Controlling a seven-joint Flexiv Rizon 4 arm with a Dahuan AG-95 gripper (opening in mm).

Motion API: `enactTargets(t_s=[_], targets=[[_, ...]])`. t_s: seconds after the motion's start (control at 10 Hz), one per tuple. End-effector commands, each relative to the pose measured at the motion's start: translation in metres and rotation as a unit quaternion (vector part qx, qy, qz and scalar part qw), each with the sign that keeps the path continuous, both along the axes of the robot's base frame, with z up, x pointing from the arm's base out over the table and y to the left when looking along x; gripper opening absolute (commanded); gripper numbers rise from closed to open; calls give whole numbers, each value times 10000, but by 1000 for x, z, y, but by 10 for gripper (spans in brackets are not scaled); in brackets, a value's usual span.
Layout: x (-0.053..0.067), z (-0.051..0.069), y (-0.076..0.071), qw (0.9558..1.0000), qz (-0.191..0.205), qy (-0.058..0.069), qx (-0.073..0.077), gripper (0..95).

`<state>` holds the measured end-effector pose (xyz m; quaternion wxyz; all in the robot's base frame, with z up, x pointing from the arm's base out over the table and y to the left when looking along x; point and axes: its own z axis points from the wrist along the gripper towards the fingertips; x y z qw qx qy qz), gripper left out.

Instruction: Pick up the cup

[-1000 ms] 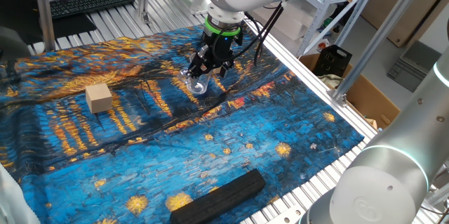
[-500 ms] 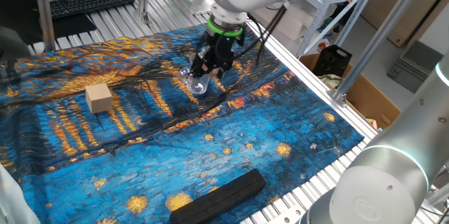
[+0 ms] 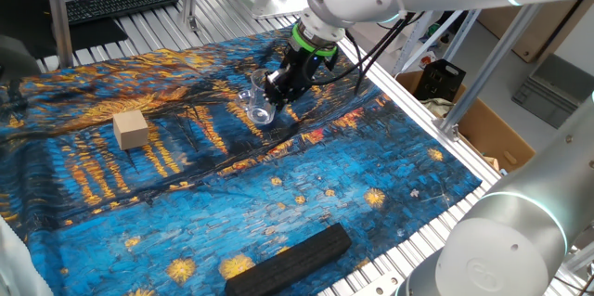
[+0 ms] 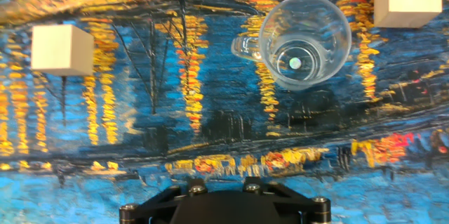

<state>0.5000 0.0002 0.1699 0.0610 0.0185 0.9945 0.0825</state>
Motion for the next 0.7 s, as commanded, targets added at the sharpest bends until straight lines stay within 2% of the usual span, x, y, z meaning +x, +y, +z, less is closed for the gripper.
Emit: enactTargets(t_s=[0.1,0.3,0.6,0.7], targets=[[0,0,0,10000,-2,24,-41,0],[0,0,-1,9994,72,50,-342,0],[7,-7,-15,9992,130,70,-367,0],[13,-9,-23,9990,173,167,-379,0]])
